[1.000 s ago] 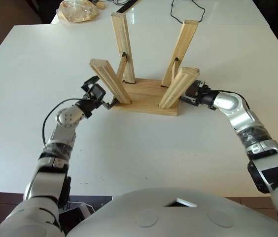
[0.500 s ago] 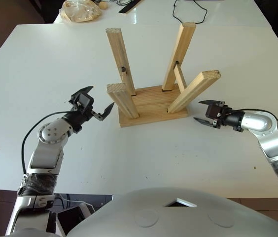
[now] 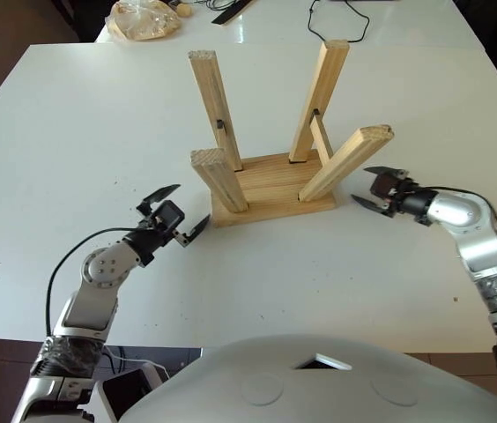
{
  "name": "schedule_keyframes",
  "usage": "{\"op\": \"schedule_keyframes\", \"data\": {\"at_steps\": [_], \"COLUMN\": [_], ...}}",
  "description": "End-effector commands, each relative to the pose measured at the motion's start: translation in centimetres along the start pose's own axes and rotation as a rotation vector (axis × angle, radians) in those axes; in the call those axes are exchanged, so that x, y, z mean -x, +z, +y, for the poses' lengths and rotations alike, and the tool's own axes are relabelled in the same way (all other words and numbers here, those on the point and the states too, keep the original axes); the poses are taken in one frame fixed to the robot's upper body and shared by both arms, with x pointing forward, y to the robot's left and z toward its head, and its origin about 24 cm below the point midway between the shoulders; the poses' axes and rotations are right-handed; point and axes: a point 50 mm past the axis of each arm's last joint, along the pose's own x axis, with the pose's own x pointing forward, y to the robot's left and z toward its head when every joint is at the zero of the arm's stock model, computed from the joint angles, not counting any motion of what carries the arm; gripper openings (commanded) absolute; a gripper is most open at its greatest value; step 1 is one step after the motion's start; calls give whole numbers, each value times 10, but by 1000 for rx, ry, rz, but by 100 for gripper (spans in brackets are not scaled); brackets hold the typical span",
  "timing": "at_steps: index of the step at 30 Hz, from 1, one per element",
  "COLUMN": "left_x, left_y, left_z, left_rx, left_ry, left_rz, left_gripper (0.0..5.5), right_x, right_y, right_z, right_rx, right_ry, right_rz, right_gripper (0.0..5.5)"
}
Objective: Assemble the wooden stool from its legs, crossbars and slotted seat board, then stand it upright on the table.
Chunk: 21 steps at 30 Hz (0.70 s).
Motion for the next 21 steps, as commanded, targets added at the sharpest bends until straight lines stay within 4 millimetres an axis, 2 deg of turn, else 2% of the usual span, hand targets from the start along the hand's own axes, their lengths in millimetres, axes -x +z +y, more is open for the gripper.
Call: {"op": "schedule_keyframes", "data": {"at_steps": [1, 3, 7, 10, 14, 18, 21], "left_x": [1, -2, 0, 14, 37, 51, 57], "left_y": [-7, 1, 13, 23, 42, 57, 63], "left_z": [-33, -40, -37, -37, -34, -32, -34], "left_rx": [33, 44, 78, 120, 211, 232, 255], "left_ry": [-169, -201, -184, -198, -251, -311, -364], "left_rz": [40, 6, -36, -56, -87, -87, -75], "left_gripper": [491, 491, 491, 491, 491, 491, 491], "right_x": [-11, -8, 10, 30, 56, 80, 90], "right_y": [6, 9, 11, 12, 27, 41, 49], "right_z": [43, 48, 46, 46, 49, 52, 47], "right_rx": [-79, -96, -130, -108, -106, -90, -61], "right_ry": [151, 169, 174, 198, 242, 316, 355], "right_rz": [-30, -38, -30, -6, -24, -27, -32], "right_gripper": [336, 336, 336, 336, 336, 336, 336]}}
